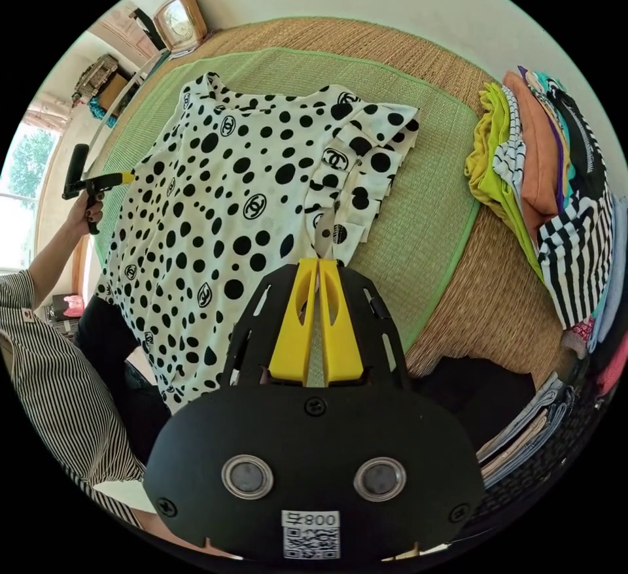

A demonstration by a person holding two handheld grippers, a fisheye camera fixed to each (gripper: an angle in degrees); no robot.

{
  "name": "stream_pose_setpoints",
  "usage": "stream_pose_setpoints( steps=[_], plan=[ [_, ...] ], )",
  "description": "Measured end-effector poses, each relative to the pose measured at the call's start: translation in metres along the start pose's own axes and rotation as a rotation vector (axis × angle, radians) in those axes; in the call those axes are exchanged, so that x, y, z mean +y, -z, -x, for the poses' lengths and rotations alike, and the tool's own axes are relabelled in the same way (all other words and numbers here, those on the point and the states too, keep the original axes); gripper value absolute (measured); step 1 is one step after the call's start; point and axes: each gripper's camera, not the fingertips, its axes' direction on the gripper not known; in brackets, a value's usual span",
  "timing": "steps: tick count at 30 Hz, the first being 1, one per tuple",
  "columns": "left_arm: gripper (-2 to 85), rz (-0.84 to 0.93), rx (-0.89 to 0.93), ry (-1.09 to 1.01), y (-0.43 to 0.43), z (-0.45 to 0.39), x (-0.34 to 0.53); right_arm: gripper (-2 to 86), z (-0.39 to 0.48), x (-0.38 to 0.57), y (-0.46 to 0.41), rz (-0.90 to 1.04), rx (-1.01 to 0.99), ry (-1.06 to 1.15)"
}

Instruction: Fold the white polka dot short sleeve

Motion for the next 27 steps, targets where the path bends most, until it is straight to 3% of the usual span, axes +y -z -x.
stream_pose_setpoints(
  steps=[5,9,12,17,27],
  plan=[
    [0.5,-0.064,0.017,-0.070,0.015,-0.017,0.001,0.0,-0.021,0.020,0.032,-0.087,-0.007,-0.043],
    [1.4,0.029,-0.093,-0.097,-0.017,-0.009,-0.002,0.0,-0.062,0.032,0.016,-0.109,-0.120,-0.167],
    [2.8,0.051,-0.047,-0.057,-0.026,0.010,-0.001,0.1,-0.076,0.032,-0.008,-0.065,-0.219,-0.200],
    [5.5,0.006,-0.096,-0.074,-0.012,0.018,0.004,0.5,-0.082,0.032,-0.005,-0.116,-0.096,-0.249],
    [5.7,0.016,-0.163,-0.014,-0.041,0.061,-0.033,6.5,-0.088,-0.037,0.003,-0.288,-0.154,-0.224]
  ],
)
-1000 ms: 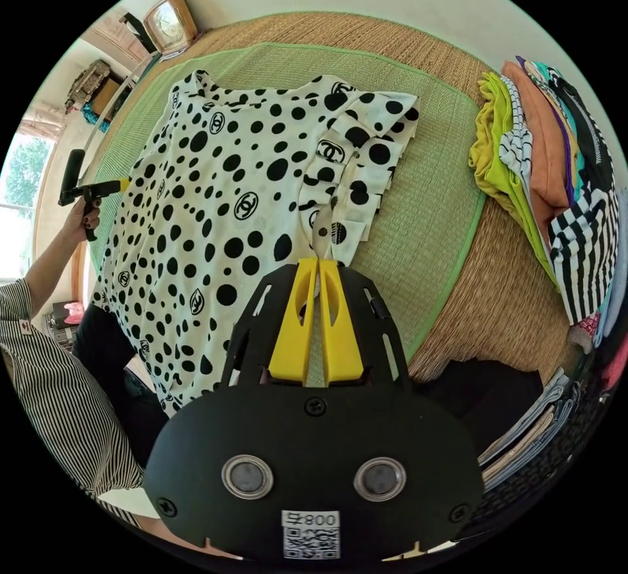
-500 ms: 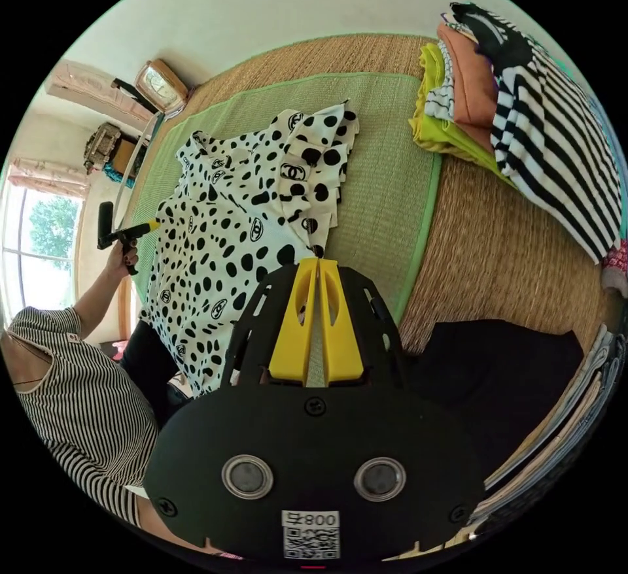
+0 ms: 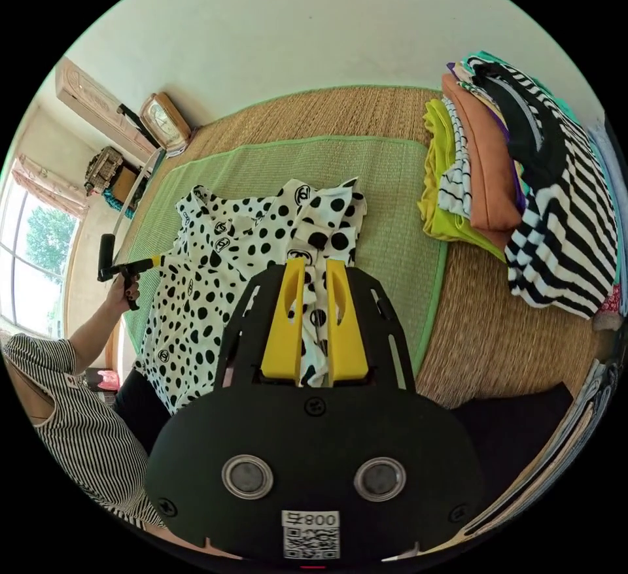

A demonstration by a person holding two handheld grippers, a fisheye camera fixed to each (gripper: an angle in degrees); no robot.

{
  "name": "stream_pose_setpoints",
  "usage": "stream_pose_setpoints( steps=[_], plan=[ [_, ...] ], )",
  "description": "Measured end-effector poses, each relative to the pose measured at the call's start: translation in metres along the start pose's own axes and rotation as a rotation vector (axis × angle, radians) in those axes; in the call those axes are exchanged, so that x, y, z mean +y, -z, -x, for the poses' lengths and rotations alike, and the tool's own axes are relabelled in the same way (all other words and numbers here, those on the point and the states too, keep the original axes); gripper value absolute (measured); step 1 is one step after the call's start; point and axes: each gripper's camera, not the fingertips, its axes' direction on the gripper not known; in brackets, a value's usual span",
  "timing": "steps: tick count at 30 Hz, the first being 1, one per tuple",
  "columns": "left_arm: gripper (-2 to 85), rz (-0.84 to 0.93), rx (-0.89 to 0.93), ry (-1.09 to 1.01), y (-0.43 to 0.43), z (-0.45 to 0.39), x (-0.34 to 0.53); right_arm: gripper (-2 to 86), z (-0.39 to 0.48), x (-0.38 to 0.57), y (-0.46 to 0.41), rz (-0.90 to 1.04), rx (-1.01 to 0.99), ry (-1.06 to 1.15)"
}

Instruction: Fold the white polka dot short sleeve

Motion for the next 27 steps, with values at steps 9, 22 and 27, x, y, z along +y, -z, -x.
stream_pose_setpoints(
  steps=[9,22,27],
  plan=[
    [0.8,-0.039,-0.018,-0.035,-0.005,0.012,-0.004,3.2,-0.032,-0.061,-0.066,0.102,-0.006,-0.115],
    [1.4,-0.085,-0.117,-0.101,-0.021,0.019,0.000,0.3,-0.037,-0.075,-0.034,0.093,0.212,-0.024],
    [3.7,-0.089,-0.092,-0.098,-0.037,0.027,0.005,1.6,-0.061,-0.070,-0.041,0.083,0.197,-0.105]
  ],
)
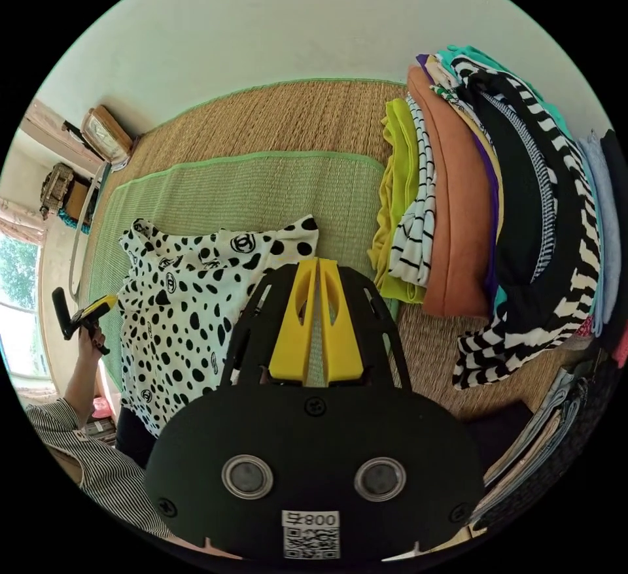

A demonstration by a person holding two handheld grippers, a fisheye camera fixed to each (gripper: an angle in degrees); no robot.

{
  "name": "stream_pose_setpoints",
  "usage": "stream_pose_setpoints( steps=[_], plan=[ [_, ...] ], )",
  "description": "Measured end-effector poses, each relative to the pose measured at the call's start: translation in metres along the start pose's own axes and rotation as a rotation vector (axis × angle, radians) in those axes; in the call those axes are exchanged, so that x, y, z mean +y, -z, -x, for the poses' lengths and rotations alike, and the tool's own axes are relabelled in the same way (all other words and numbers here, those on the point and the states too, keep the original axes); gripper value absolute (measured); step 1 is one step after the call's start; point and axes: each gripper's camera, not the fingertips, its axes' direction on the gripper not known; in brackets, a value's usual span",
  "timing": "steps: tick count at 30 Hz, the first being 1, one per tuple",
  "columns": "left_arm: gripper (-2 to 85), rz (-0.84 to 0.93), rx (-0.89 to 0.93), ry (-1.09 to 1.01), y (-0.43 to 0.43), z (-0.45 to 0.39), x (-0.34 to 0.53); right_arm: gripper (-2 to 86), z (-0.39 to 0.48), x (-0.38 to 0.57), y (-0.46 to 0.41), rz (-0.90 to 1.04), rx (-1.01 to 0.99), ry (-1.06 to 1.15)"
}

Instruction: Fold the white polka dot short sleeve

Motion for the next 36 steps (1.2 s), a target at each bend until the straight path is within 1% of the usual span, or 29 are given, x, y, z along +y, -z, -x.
stream_pose_setpoints(
  steps=[2,4,6,8,10,12,17,21,24,26,29,32,36],
  plan=[
    [5.1,0.012,0.000,-0.027,-0.005,-0.003,0.002,3.2,0.000,0.010,0.001,-0.002,0.007,0.007],
    [6.2,0.024,-0.006,-0.043,-0.011,-0.004,0.004,6.0,0.008,0.036,0.005,-0.015,-0.102,0.077],
    [6.8,0.047,-0.007,-0.056,-0.025,-0.003,0.007,6.5,0.022,0.058,0.000,0.015,-0.165,0.150],
    [6.9,0.064,-0.003,-0.047,-0.037,0.001,0.008,6.4,0.036,0.077,-0.013,0.062,-0.144,0.196],
    [6.7,0.073,-0.006,-0.042,-0.049,0.004,0.008,5.0,0.050,0.091,-0.033,0.107,-0.078,0.236],
    [5.0,0.104,-0.039,-0.038,-0.067,0.007,0.006,3.2,0.051,0.093,-0.051,0.136,-0.017,0.227],
    [1.4,0.114,-0.053,-0.029,-0.088,0.014,0.002,0.6,0.043,0.095,-0.056,0.120,-0.091,0.219],
    [0.8,0.077,-0.042,-0.049,-0.092,0.012,0.001,0.2,0.045,0.110,-0.031,0.044,-0.042,0.255],
    [0.9,0.082,-0.063,-0.080,-0.104,0.009,0.001,0.1,0.038,0.122,-0.018,-0.005,0.039,0.245],
    [1.2,0.105,-0.079,-0.084,-0.120,0.010,0.003,0.2,0.030,0.127,-0.027,0.016,0.081,0.226],
    [2.6,0.149,-0.088,-0.076,-0.145,0.015,0.006,0.4,0.015,0.130,-0.065,0.110,0.036,0.199],
    [5.4,0.082,-0.090,-0.053,-0.142,0.021,0.011,1.2,-0.001,0.132,-0.076,0.076,0.012,0.131],
    [7.4,-0.068,-0.063,-0.124,-0.125,0.010,0.008,3.7,-0.016,0.135,-0.052,-0.100,0.018,0.069]
  ],
)
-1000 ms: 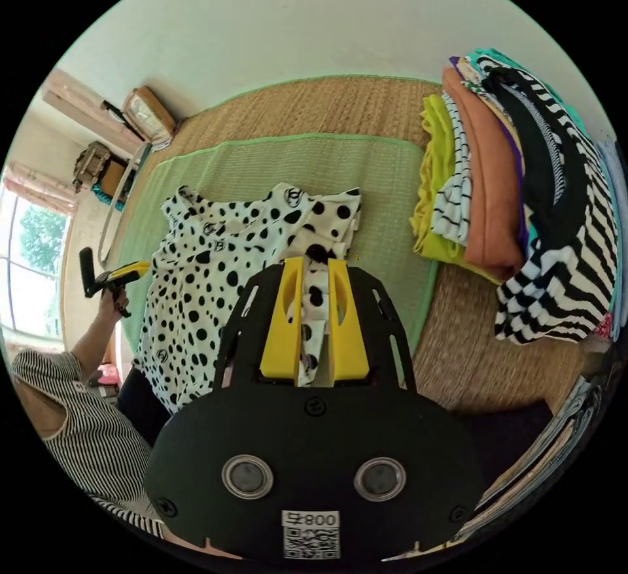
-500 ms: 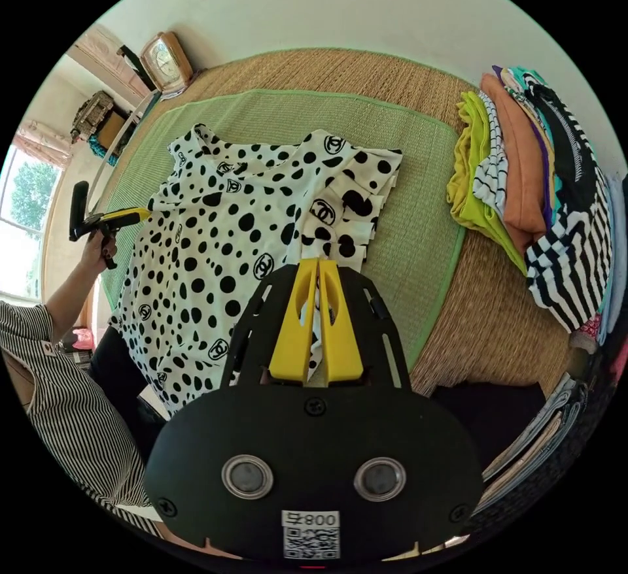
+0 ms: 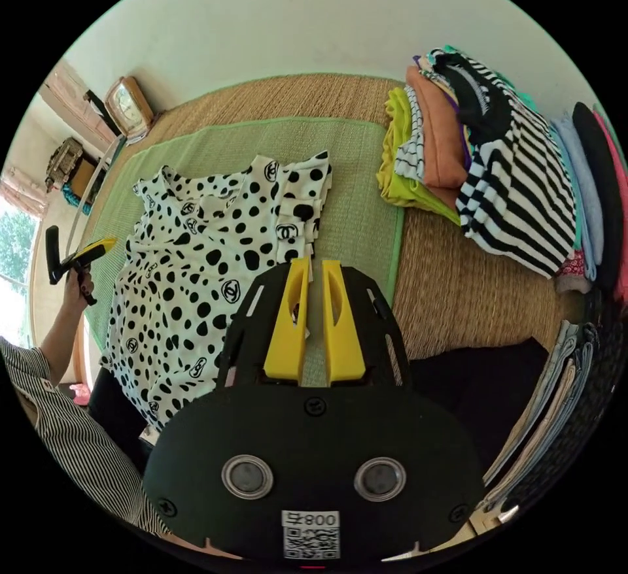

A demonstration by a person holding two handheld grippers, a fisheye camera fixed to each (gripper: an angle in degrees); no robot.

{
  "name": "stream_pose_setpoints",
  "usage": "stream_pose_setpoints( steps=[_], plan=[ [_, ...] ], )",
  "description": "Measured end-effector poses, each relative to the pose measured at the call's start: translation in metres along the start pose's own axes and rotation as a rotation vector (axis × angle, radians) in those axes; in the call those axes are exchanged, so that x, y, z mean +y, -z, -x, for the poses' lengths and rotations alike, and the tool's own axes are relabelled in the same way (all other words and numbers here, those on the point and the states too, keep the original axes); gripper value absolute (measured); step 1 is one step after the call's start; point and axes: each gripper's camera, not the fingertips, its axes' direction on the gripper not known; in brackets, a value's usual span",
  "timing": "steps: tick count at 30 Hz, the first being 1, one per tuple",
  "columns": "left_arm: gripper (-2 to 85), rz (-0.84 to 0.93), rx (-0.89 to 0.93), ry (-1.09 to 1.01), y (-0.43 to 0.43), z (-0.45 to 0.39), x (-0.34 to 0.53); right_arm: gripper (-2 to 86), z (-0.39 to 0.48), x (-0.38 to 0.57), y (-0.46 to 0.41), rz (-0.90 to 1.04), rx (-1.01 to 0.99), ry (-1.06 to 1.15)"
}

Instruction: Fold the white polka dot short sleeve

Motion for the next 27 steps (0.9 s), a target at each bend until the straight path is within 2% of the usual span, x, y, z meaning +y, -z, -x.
stream_pose_setpoints(
  steps=[2,4,10,15,19,27],
  plan=[
    [7.6,-0.030,0.035,-0.087,-0.007,-0.014,-0.011,4.5,0.011,-0.003,0.004,-0.047,-0.077,0.070],
    [7.8,-0.008,0.075,-0.212,-0.028,-0.034,-0.030,5.4,0.049,-0.017,-0.008,-0.027,-0.130,0.246],
    [8.4,0.238,-0.023,-0.624,-0.144,-0.097,-0.090,5.6,0.143,-0.044,-0.076,0.069,-0.066,0.669],
    [6.7,0.408,-0.115,-0.839,-0.217,-0.115,-0.105,6.4,0.156,-0.058,-0.119,0.139,-0.116,0.772],
    [3.0,0.466,-0.116,-0.869,-0.240,-0.108,-0.111,7.3,0.160,-0.060,-0.142,0.176,-0.113,0.839],
    [1.8,0.508,0.190,-0.699,-0.248,-0.066,-0.144,7.1,0.164,-0.054,-0.164,0.176,-0.036,0.939]
  ],
)
